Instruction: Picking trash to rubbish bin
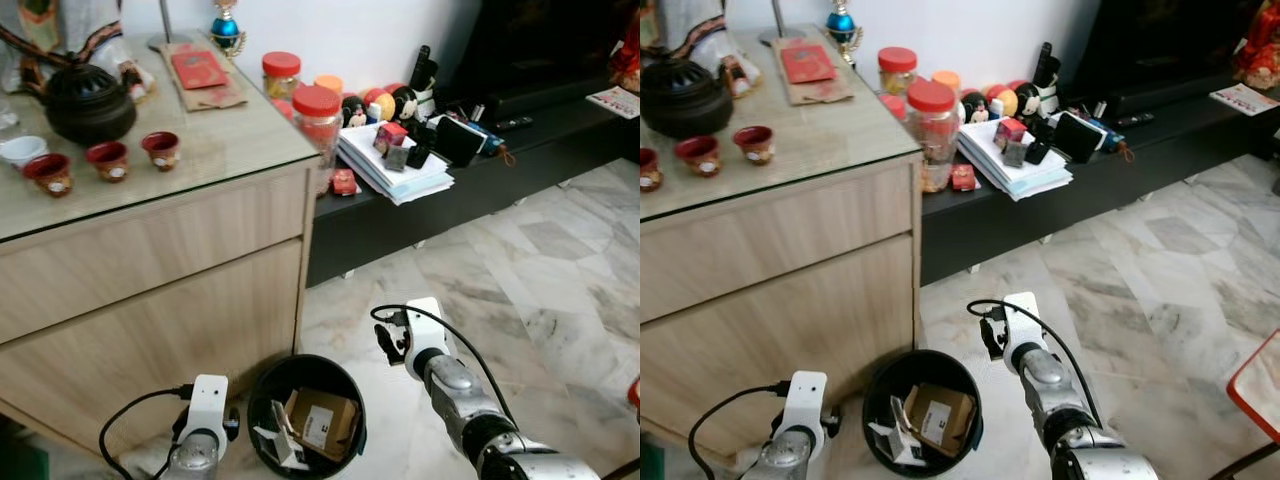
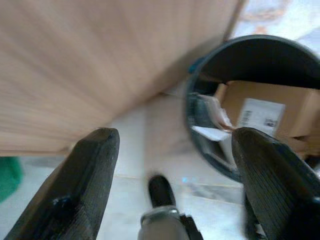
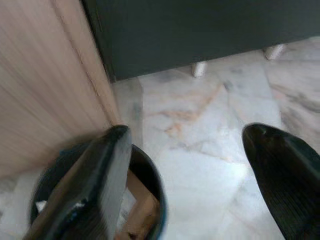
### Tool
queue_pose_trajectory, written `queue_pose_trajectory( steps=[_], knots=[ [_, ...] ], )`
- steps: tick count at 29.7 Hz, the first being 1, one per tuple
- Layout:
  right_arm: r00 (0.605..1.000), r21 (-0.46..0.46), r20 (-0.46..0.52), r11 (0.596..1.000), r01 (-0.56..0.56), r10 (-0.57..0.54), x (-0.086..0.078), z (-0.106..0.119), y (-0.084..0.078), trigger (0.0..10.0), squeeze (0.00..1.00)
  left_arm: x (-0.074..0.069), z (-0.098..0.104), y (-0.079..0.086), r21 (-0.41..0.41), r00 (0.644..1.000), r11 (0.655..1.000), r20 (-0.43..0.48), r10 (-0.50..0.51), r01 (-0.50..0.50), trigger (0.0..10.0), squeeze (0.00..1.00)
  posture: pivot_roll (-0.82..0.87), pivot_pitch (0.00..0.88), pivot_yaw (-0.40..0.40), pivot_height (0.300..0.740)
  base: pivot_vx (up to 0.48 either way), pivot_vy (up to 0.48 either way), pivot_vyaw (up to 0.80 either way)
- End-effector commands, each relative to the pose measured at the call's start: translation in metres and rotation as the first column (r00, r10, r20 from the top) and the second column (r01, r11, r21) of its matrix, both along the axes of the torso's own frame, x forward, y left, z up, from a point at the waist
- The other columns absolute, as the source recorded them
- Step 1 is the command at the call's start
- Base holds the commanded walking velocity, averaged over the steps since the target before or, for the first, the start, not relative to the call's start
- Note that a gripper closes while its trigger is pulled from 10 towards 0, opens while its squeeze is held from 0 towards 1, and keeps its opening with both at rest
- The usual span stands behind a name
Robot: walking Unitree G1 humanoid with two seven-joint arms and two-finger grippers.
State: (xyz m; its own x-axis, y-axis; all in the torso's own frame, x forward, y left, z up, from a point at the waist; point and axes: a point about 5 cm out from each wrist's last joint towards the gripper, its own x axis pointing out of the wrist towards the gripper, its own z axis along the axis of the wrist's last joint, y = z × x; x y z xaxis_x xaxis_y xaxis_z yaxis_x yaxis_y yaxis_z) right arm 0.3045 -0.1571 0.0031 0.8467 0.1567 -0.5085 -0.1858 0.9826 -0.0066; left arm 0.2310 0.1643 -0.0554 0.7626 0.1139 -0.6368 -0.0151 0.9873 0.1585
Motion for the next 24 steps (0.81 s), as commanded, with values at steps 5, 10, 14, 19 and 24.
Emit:
queue_pose_trajectory(
  steps=[5,10,14,19,24],
  knots=[
    [1.000,0.013,0.011,1.000,0.010,-0.010,0.0025,0.0026,0.0002,10.0,0.00,-0.0057,-0.0042,0.0032,0.022,0.999,1.000,-0.035,-0.003,0.004,10.0,0.00,-0.08,0.067,-0.121,0.740,0.000,-0.465,0.00],
    [1.000,0.013,0.011,1.000,0.012,-0.012,0.0024,0.0025,0.0000,10.0,0.00,-0.0059,-0.0043,0.0033,0.021,0.999,1.000,-0.034,0.000,0.001,10.0,0.00,-0.08,0.067,-0.121,0.740,0.000,-0.463,0.00],
    [1.000,0.011,0.008,1.000,0.017,-0.017,0.0019,0.0021,-0.0017,10.0,0.00,-0.0056,-0.0042,0.0029,0.013,0.999,1.000,-0.034,0.004,-0.004,10.0,0.00,-0.08,0.064,-0.122,0.740,0.000,-0.231,0.00],
    [1.000,0.012,0.006,1.000,0.025,-0.025,0.0011,0.0014,-0.0036,10.0,0.00,-0.0059,-0.0042,0.0018,-0.001,1.000,1.000,-0.029,0.011,-0.011,10.0,0.00,-0.09,0.065,-0.121,0.740,0.000,0.000,0.00],
    [0.999,0.014,0.005,0.999,0.038,-0.038,0.0005,0.0009,-0.0061,10.0,0.00,-0.0086,-0.0060,0.0017,-0.002,0.999,1.000,-0.038,0.011,-0.011,10.0,0.00,-0.09,0.066,-0.120,0.740,0.000,0.000,0.00]
  ],
)
